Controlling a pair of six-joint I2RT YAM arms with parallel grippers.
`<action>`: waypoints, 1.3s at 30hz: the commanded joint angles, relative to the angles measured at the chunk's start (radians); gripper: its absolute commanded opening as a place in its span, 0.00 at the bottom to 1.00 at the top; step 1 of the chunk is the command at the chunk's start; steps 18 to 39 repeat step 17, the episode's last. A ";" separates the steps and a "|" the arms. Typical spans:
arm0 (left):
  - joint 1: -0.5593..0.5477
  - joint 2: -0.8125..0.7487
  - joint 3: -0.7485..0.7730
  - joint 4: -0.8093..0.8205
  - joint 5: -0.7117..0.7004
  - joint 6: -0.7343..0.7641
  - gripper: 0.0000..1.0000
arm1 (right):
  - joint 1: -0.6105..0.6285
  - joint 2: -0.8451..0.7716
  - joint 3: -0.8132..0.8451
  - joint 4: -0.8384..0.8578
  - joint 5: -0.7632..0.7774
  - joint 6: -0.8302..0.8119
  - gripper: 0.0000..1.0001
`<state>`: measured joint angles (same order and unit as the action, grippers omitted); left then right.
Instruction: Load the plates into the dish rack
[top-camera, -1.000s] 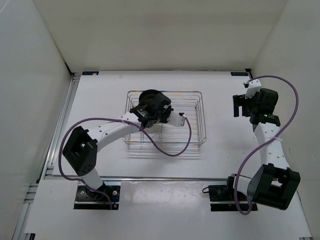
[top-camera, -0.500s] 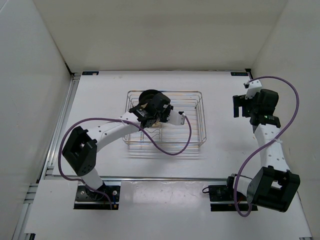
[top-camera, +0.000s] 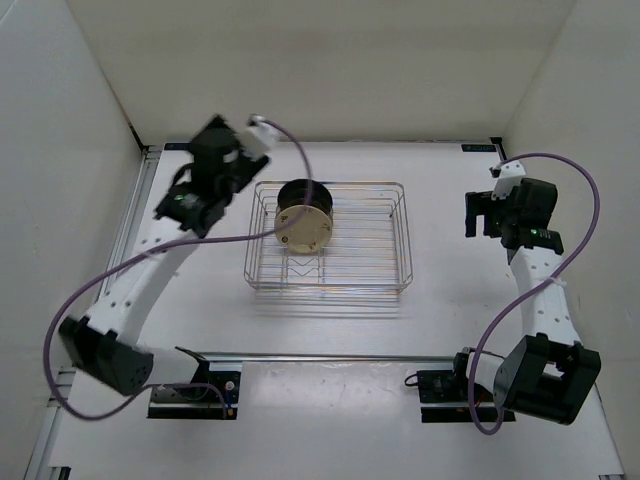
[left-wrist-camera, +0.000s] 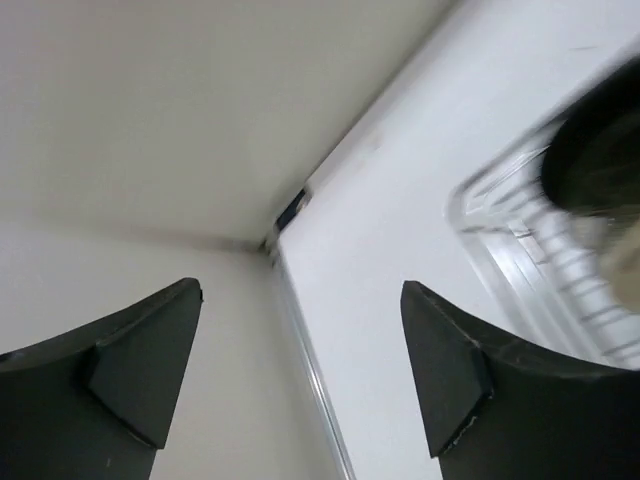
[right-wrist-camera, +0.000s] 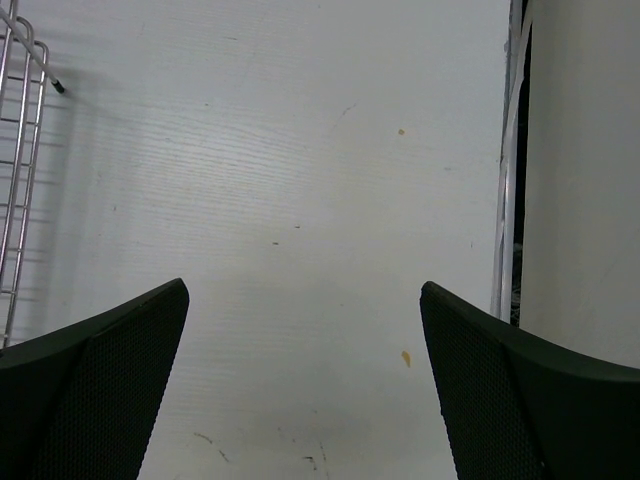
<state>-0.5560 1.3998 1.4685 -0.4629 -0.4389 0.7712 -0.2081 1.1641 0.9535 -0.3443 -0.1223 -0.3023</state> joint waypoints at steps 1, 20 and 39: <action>0.177 -0.165 -0.104 -0.153 -0.022 -0.312 0.96 | -0.004 0.006 0.079 -0.050 0.013 0.058 1.00; 0.632 -0.544 -0.635 -0.171 0.394 -0.665 0.99 | -0.004 0.051 0.057 -0.110 -0.106 0.009 1.00; 0.632 -0.544 -0.635 -0.171 0.394 -0.665 0.99 | -0.004 0.051 0.057 -0.110 -0.106 0.009 1.00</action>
